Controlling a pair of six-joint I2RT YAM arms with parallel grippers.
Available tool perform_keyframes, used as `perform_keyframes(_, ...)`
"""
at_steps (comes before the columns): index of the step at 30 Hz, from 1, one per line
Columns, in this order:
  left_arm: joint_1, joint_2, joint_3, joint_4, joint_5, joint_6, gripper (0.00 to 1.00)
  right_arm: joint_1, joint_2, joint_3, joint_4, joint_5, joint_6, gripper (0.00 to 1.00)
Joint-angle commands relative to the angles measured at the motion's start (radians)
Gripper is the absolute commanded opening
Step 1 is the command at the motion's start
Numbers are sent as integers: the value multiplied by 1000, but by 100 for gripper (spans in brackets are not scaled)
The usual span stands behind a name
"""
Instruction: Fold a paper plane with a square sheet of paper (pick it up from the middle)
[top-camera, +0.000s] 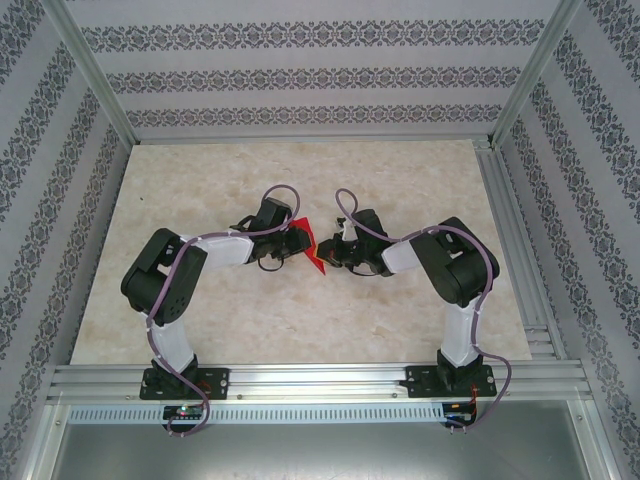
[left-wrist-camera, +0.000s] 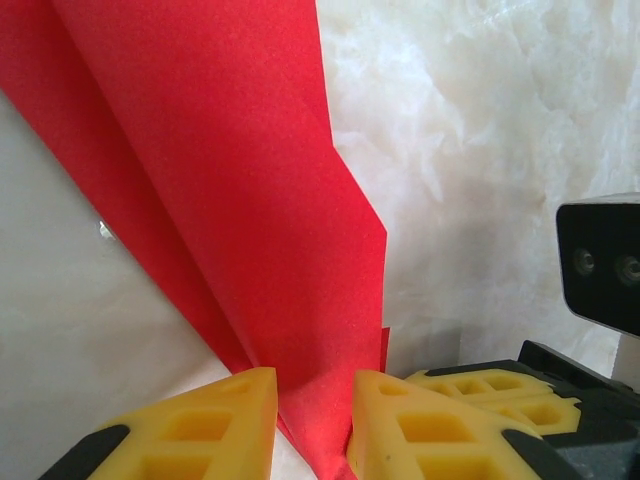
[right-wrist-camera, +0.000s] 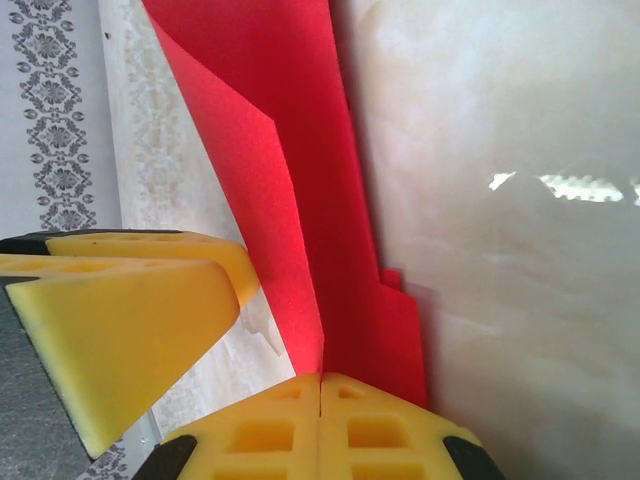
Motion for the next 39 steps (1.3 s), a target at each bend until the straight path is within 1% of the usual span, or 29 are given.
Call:
perform_keyframes(1,12,3,26,12,11,31,27,-12,20,-15,18,14,20,0)
perform_keyframes(6,11,0,27,26,23,42,26,-17,23,-15,3,22,23,0)
perform_keyframes(9,12,11,31,48,52,44,26,-18,23,-14,-6,24,20,0)
perform_keyframes(15,11,40,53,63,66,43,26,-18,25,-9,-21,20,10,0)
perform_keyframes(26,10,100,85,-1,4,25,24,-17,20,-5,-31,14,4,0)
perform_keyframes(30,12,110,82,-17,-6,26,24,-18,-1,7,-43,8,-3,7)
perform_keyframes(33,12,113,80,-21,-10,23,24,-19,-42,4,-71,17,-17,17)
perform_keyframes(37,11,116,70,-17,-7,19,24,-27,-123,-27,-111,67,-46,28)
perform_keyframes(39,12,115,64,-11,-4,19,24,-30,-164,-38,-141,92,-66,32)
